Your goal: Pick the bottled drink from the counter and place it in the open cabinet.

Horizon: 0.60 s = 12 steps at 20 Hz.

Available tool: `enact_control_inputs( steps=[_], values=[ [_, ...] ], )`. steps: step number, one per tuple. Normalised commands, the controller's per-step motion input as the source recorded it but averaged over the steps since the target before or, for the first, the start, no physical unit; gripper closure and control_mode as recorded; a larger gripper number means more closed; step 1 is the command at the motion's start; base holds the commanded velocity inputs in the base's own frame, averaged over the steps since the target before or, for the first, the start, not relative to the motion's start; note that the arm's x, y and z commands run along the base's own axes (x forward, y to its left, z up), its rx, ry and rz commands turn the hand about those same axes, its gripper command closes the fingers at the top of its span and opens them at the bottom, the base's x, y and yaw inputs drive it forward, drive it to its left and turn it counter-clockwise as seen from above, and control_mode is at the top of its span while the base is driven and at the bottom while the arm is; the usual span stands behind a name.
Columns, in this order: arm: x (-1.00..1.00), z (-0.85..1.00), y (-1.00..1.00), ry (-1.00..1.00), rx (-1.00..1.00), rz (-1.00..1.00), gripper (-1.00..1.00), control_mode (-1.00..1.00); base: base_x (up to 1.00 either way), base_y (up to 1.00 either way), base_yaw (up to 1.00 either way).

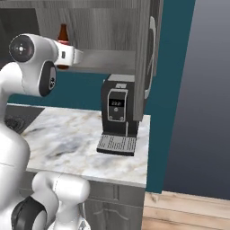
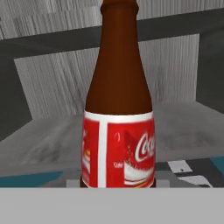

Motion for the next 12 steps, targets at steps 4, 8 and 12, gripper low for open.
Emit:
enact_control_inputs(
  steps=[4, 8, 12],
  values=[
    [0.55, 0.0, 0.0, -0.02, 0.0, -0.04, 1.0, -1.0, 0.0, 0.0, 0.0],
    [0.56, 0.0, 0.0, -0.03, 0.0, -0.03, 1.0, -1.0, 0.0, 0.0, 0.0],
    [0.48, 0.0, 0.0, -0.01, 0.0, -0.01, 1.0, -1.0, 0.0, 0.0, 0.0]
  ],
)
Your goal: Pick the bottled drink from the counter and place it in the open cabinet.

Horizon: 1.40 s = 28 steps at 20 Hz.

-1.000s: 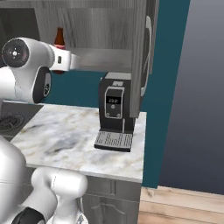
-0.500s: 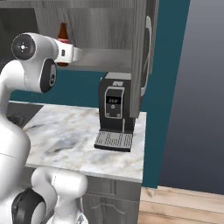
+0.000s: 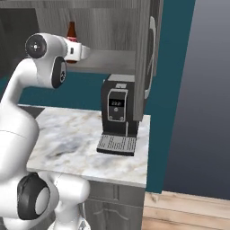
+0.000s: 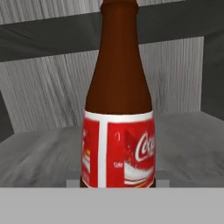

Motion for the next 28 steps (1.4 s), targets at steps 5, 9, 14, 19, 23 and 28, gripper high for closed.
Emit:
enact_control_inputs(
  steps=[5, 9, 14, 19, 23, 28],
  values=[
    [0.29, -0.08, 0.01, -0.08, 0.0, 0.0, 1.0, -1.0, 0.0, 0.0, 0.0],
    [0.27, -0.2, 0.01, -0.19, 0.0, 0.0, 1.0, -1.0, 0.0, 0.0, 0.0],
    [0.13, -0.05, 0.05, -0.07, -0.03, 0.0, 1.0, -1.0, 0.0, 0.0, 0.0],
    [0.02, -0.02, 0.0, 0.02, -0.01, 0.0, 1.0, -1.0, 0.0, 0.0, 0.0],
    [0.01, 0.0, 0.0, 0.12, 0.0, 0.0, 1.0, -1.0, 0.0, 0.0, 0.0],
    [0.0, -0.12, 0.04, 0.16, 0.0, 0.0, 1.0, -1.0, 0.0, 0.0, 0.0]
  ],
)
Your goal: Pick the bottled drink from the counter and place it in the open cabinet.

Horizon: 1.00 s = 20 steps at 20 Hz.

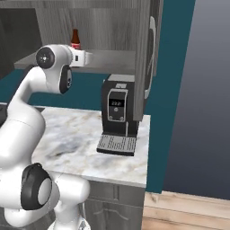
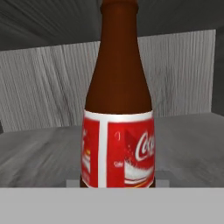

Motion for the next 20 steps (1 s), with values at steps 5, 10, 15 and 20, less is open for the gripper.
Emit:
enact_control_inputs(
  steps=[5, 10, 15, 20],
  values=[
    [0.08, -0.22, 0.08, 0.02, 0.0, 0.0, 1.0, -1.0, 0.0, 0.0, 0.0],
    [0.2, -0.06, 0.09, 0.0, 0.0, 0.0, 1.0, -1.0, 0.0, 0.0, 0.0],
    [0.26, -0.07, 0.06, 0.0, 0.0, 0.0, 1.0, -1.0, 0.0, 0.0, 0.0],
    [0.41, -0.03, 0.07, 0.0, 0.0, 0.0, 1.0, -1.0, 0.0, 0.0, 0.0]
  ],
)
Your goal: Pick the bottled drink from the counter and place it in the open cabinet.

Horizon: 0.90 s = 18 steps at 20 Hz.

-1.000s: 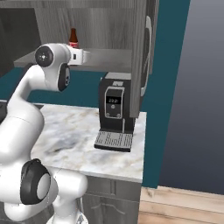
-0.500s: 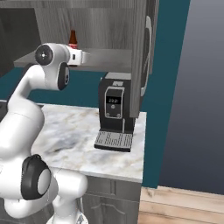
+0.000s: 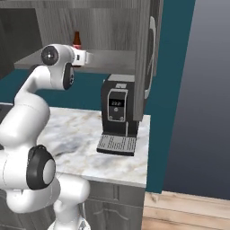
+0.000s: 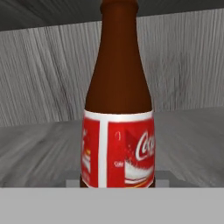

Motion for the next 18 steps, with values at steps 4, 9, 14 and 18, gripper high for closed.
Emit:
enact_control_inputs(
  steps=[4, 9, 14, 18],
  values=[
    [0.45, -0.06, 0.12, 0.0, 0.0, 0.0, 1.0, -1.0, 0.0, 0.0, 0.0],
    [0.43, -0.07, 0.15, 0.0, -0.01, 0.0, 1.0, -1.0, 0.0, 0.0, 0.0],
    [0.4, -0.05, 0.12, 0.0, -0.01, 0.0, 1.0, -1.0, 0.0, 0.0, 0.0],
    [0.34, -0.03, 0.09, 0.0, -0.01, 0.0, 1.0, -1.0, 0.0, 0.0, 0.0]
  ],
)
